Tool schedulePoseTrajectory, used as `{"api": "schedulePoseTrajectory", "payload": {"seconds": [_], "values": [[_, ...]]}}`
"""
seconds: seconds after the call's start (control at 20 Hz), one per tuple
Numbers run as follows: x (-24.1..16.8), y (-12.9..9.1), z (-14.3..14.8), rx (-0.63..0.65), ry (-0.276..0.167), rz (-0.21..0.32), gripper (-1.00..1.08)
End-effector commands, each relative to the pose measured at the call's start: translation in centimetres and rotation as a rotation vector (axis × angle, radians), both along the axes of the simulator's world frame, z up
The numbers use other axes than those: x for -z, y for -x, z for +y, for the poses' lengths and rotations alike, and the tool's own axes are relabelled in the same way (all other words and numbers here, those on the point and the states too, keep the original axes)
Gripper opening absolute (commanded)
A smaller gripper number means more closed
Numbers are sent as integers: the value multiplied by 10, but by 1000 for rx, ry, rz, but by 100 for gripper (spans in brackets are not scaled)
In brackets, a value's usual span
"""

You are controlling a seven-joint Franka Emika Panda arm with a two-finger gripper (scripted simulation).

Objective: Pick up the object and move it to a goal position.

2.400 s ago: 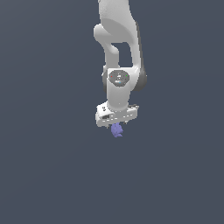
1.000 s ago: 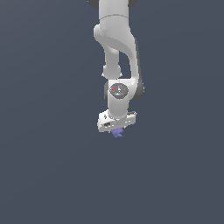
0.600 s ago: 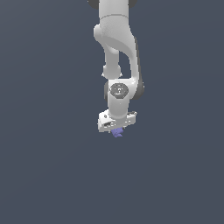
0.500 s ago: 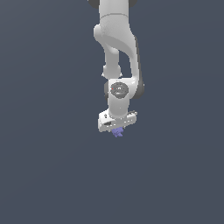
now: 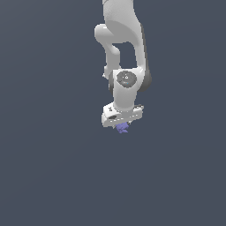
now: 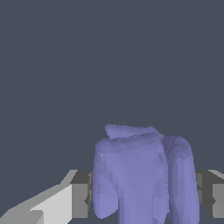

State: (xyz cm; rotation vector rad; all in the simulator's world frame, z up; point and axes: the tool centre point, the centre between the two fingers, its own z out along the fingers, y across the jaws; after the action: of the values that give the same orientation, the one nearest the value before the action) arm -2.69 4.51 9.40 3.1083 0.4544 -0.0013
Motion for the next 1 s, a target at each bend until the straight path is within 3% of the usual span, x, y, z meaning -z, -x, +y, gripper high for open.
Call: {"api": "schedulePoseTrajectory", "payload": {"seconds": [0.0,0.95], "values": [[-20,3,8,0,0,-1,-100],[-228,31,91,-2,1,-1,-100]]}}
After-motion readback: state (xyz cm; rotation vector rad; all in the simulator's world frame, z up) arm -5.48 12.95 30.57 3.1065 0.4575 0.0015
